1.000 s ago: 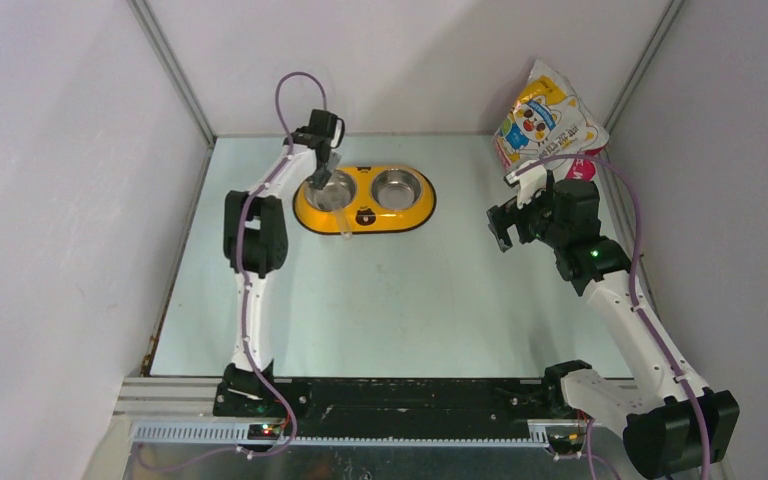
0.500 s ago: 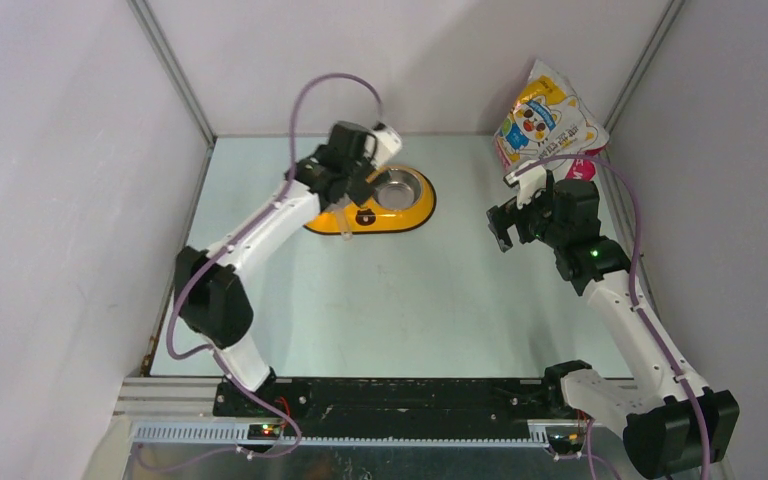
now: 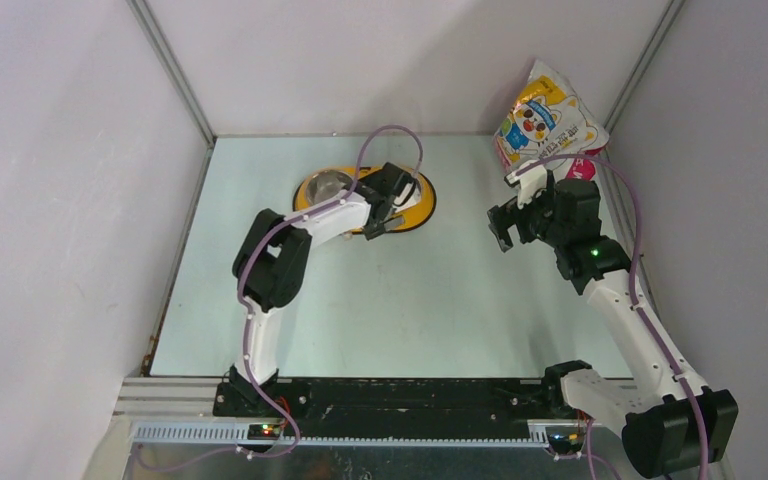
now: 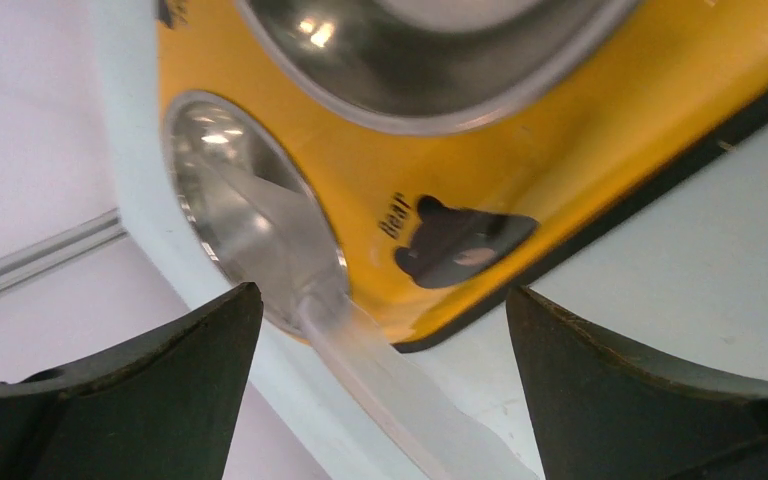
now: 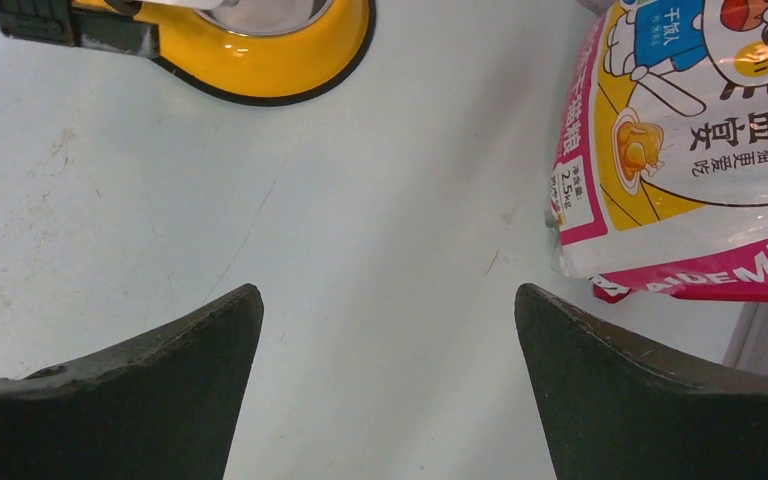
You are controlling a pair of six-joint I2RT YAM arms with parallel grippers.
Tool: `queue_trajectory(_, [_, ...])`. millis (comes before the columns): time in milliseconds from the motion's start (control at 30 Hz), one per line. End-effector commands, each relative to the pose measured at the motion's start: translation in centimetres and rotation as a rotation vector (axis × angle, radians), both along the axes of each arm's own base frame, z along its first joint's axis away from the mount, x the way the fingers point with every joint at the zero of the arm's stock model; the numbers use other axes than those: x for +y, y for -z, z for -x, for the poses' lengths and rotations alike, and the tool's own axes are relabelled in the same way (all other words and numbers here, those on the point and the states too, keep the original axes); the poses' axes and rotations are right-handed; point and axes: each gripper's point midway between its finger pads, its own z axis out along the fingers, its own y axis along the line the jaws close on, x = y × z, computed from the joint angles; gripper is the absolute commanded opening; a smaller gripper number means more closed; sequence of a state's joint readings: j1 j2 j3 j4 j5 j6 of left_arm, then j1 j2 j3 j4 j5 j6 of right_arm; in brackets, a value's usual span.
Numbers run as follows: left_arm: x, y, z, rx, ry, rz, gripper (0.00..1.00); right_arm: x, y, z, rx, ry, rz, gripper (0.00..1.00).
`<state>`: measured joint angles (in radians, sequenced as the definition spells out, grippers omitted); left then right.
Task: Serve the pet food
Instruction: Move the pet food bowl to the center of the board.
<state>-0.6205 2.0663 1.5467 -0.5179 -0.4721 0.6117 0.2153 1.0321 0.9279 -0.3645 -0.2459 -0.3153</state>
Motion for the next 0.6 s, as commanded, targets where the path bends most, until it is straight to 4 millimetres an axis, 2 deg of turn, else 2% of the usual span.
queue_trajectory(0, [0.0,-3.6,-3.5,-0.178,-0.035,-0.035,1.0,0.4,-0.2,-0.1,-0.015,-0.023,-0.01,1.0])
queue_trajectory(200, [0.7,-2.7,-4.6,-0.239,-0.056,-0.11,1.0,0.6,-0.3,-0.1,-0.017,-0.029,-0.01,1.0])
queue_trajectory(567, [0.3,-2.9,-6.9,-0.28,-0.116,-0.089,1.0,0.6,-0.2,-0.1,-0.014,-0.031,-0.008,1.0])
